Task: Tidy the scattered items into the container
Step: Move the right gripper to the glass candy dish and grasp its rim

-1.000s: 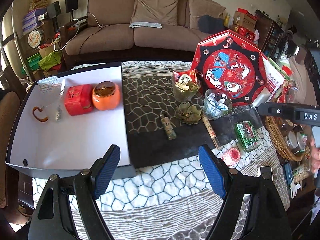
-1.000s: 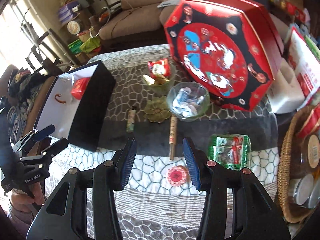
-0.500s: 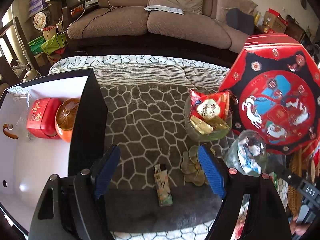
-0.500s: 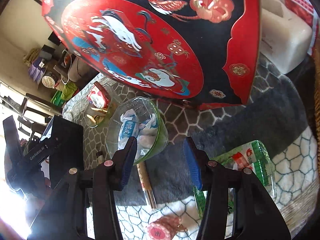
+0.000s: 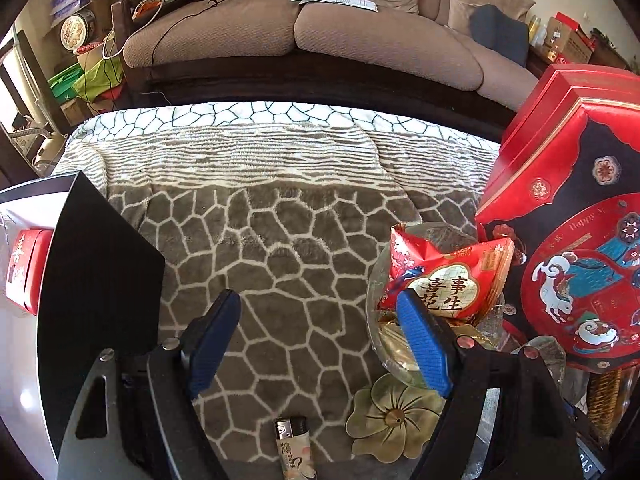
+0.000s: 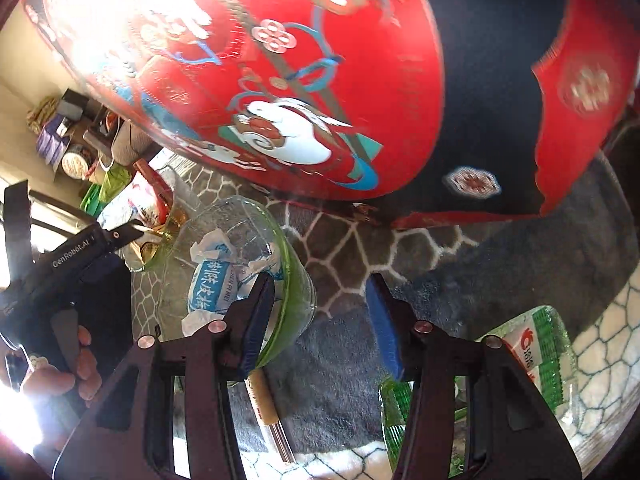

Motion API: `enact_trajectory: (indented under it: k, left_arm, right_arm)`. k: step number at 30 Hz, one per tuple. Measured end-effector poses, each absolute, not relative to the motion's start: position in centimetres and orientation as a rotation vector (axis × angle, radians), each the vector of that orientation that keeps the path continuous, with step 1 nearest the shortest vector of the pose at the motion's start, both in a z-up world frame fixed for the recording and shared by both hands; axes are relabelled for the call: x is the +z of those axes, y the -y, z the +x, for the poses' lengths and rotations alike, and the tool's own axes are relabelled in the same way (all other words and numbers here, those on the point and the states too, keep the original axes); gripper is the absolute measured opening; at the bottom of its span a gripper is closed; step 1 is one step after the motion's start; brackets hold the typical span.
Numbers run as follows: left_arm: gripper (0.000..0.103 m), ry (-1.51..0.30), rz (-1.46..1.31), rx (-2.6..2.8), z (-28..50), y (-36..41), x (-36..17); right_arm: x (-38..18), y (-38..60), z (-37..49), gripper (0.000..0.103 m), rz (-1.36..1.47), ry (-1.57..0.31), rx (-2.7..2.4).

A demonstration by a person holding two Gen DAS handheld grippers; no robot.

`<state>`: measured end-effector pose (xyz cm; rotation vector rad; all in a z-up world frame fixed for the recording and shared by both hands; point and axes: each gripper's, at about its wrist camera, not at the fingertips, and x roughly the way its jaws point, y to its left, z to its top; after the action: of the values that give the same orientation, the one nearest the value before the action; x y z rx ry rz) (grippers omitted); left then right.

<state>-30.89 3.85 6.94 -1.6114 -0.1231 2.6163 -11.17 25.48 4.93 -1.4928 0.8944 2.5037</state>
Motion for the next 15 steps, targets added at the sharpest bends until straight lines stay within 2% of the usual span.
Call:
enact_trajectory:
  k: [4,6,7,9,11,12,13,15]
  left_arm:
    - [0.08,0.141,-1.631,2.617,-31.4,-4.2,5.8]
    - [0.074,0.137,-1.644,2.624,-31.7,-4.4,5.4]
    - [0.067,0.135,-1.65,2.617,-31.9,-4.6,5.1]
    - [0.057,0.119,-1.646,2.611,-32.0,-5.2,4.9]
    - [0.04,0.103,-1.639,2.603,-31.9,-6.0,4.9]
    - [0.023,0.106,-1.635,2.595,-31.8,-6.5,4.9]
    - [0.018,0.1,-1.631,2.596,-31.7,-7.0,5.1]
    - [0.015,0.084,-1.621,2.594,-31.7,-7.8,5.6]
  right_arm:
    - [4.9,-24.5,-11.4,0.037,-1.452,-0.892,2.492]
    - [5.1,-23.5,-11.8,0.037,-1.448,-0.85,2.496]
    - [5.2,-23.2,-12.0,0.037,-1.441,-0.833,2.494]
    - [5.1,-22.9,-12.3,0.03,-1.432,-0.843,2.484]
    - [4.9,-22.7,-12.7,0.024,-1.435,-0.874,2.466]
    - [4.9,-22.5,-12.9,0.015,-1.432,-0.887,2.475]
    - [5.0,-22.3,-13.1,0.014,-1.43,-0.871,2.472]
    - [4.9,-22.2,-13.2,0.012,-1.408,-0.878,2.475]
